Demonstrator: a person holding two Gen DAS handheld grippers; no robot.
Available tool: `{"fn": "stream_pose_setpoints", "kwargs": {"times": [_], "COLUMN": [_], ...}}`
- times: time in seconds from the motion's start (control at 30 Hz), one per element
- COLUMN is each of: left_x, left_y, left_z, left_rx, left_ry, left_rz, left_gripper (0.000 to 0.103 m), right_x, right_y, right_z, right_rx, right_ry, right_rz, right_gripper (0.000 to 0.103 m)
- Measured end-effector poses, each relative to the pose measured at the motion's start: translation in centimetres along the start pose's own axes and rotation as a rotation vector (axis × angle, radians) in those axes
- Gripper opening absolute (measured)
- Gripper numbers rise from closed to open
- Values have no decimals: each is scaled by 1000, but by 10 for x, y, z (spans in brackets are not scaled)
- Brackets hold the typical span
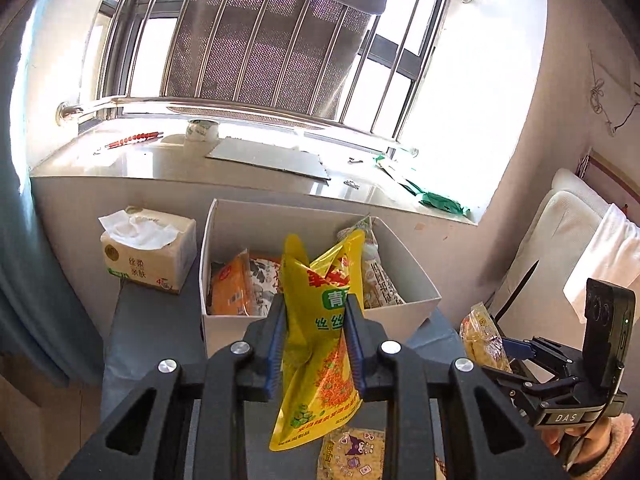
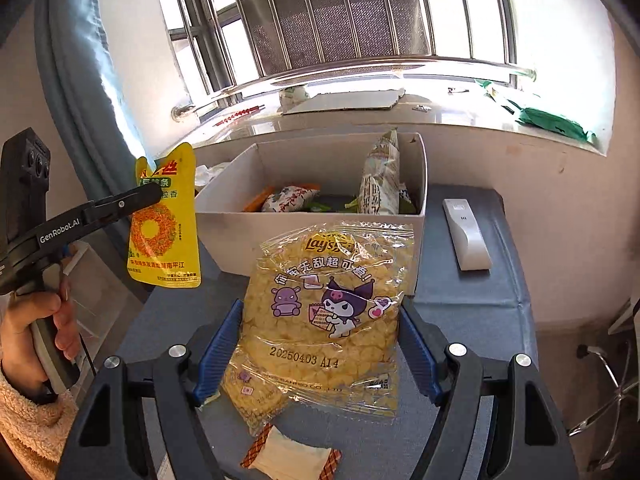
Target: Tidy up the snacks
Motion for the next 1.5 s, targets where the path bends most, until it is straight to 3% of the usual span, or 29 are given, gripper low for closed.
{"fn": "stream_pose_setpoints", "kwargs": {"times": [0.17, 0.37, 0.4, 0.43, 0.47, 0.5, 0.6, 0.7, 0.93, 1.17, 1.4, 1.5], "left_x": [21, 73, 79, 84, 88, 88, 84, 75, 35, -10, -21, -18], "left_y": [-59, -91, -93, -94, -93, -91, -84, -76, -47, 32, 127, 152], "left_z": [9, 17, 20, 25, 30, 36, 44, 47, 23, -25, -37, -42], "left_rx": [-17, 26, 18, 1, -23, -45, -60, -66, -14, 121, 84, 88], "left_ry": [-6, -96, -123, -159, -182, -177, -166, -165, -105, -57, -19, -11], "left_rz": [-26, 50, 51, 62, 78, 79, 80, 82, 59, 63, 117, 154], "left_gripper": [30, 34, 39, 68, 103, 102, 103, 103, 103, 103, 103, 103], "right_x": [21, 77, 85, 91, 96, 98, 92, 83, 40, -13, -10, 6], "right_y": [-79, -139, -145, -150, -155, -158, -158, -153, -119, -29, 78, 102], "right_z": [6, -11, -15, -18, -20, -21, -22, -22, -11, -3, -16, -18], "right_rx": [20, 87, 101, 111, 114, 105, 95, 91, 31, -5, 96, 118], "right_ry": [-46, -81, -90, -86, -89, -90, -57, -82, -97, -164, -161, -141], "right_rz": [-38, 19, 26, 23, 14, 6, -15, -18, -56, -102, -7, 57], "right_gripper": [79, 80, 81, 83, 93, 103, 103, 103, 103, 103, 103, 103]}}
Point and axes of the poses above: each gripper's, at about its wrist camera, not at the fingertips, and x roughly the way its jaws point, z to its left, y to its underside, the point moved 2 cm from there along x, roughly the way its jaws point, and after that the axes turned 8 degrees about z, right-handed, at the moved point
